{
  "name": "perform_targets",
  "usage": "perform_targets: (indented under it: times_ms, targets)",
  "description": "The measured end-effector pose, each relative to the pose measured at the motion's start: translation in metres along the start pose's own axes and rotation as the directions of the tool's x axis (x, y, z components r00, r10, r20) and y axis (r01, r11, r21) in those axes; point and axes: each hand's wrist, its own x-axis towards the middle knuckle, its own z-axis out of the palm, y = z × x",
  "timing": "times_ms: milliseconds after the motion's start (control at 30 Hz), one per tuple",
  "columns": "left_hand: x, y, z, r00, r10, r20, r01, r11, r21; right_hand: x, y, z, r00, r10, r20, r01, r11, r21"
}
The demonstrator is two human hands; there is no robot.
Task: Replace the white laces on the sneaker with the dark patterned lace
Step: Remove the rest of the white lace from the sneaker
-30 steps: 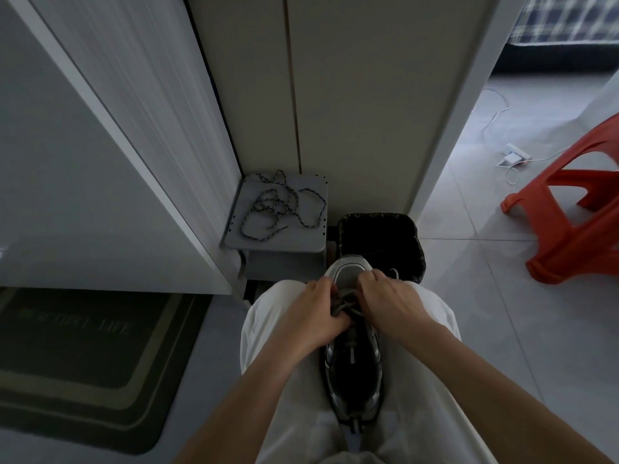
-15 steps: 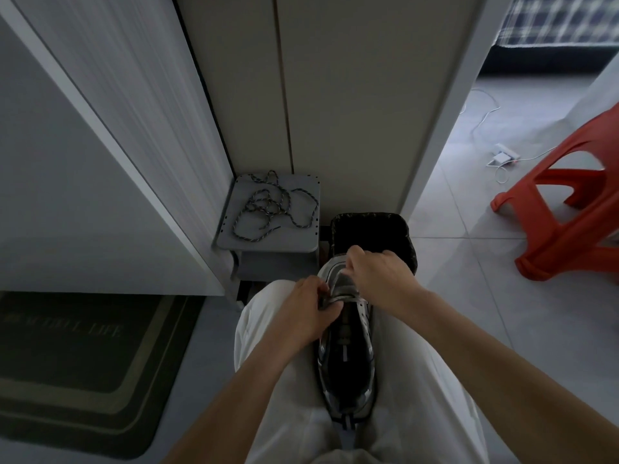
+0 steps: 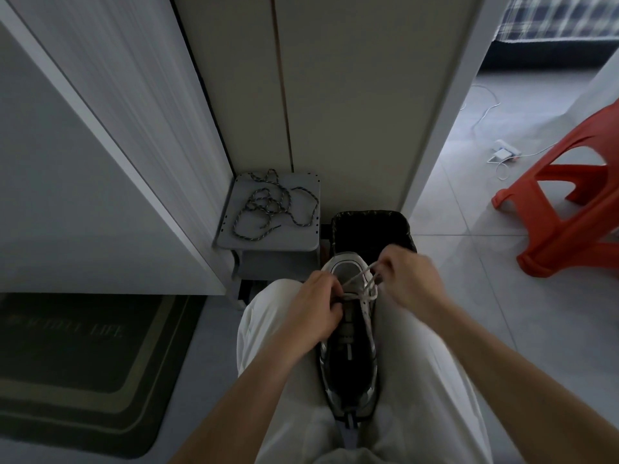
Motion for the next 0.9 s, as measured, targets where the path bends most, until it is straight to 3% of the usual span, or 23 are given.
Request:
perform_targets:
  times_ms: [100, 167, 233, 300, 333, 433, 600, 700, 833, 900]
  targets:
    - [0.002, 0.001, 0.0, 1.0, -0.005, 0.006, 0.005, 1.0, -0.023, 0.014, 0.003, -0.016, 0.992, -0.103, -0.077, 0.088, 0.98, -0.177]
    - [0.001, -0.001, 0.001, 1.0, -0.009, -0.002, 0.009, 1.0, -0.022, 0.01, -0.004, -0.01, 0.995, -0.071, -0.077, 0.062, 0.992, -0.113]
    - [0.0, -0.002, 0.002, 1.0, -0.018, -0.01, 0.017, 0.999, -0.031, 0.0, -0.009, 0.004, 0.997, 0.048, 0.053, -0.047, 0.999, -0.02]
    - [-0.001, -0.004, 0.002, 1.0, -0.019, -0.02, 0.018, 0.999, -0.05, -0.01, -0.01, 0.018, 0.957, 0.152, 0.248, -0.158, 0.987, 0.004]
    - [-0.001, -0.004, 0.002, 1.0, -0.016, -0.023, 0.015, 0.999, -0.052, -0.013, -0.009, 0.022, 0.943, 0.179, 0.281, -0.198, 0.979, 0.041]
    - [-0.001, -0.005, 0.001, 1.0, -0.007, -0.023, 0.006, 0.998, -0.055, -0.018, -0.009, 0.028, 0.955, 0.185, 0.234, -0.224, 0.962, 0.156]
    - [-0.005, -0.006, 0.0, 1.0, 0.018, 0.008, -0.017, 0.996, -0.087, 0.002, 0.002, -0.001, 0.995, 0.096, 0.041, -0.095, 0.995, -0.037]
    - [-0.003, -0.004, 0.002, 1.0, 0.017, -0.012, -0.018, 0.995, -0.098, 0.026, 0.011, -0.03, 0.98, 0.196, -0.039, -0.192, 0.978, 0.081]
    - [0.008, 0.012, 0.008, 0.991, 0.011, -0.132, -0.017, 0.999, -0.045, 0.025, -0.008, -0.031, 0.988, 0.144, 0.053, -0.153, 0.953, 0.263]
    - [0.017, 0.022, 0.011, 0.993, 0.022, -0.114, -0.015, 0.998, 0.06, 0.023, -0.019, -0.029, 0.99, 0.11, 0.083, -0.135, 0.908, 0.396]
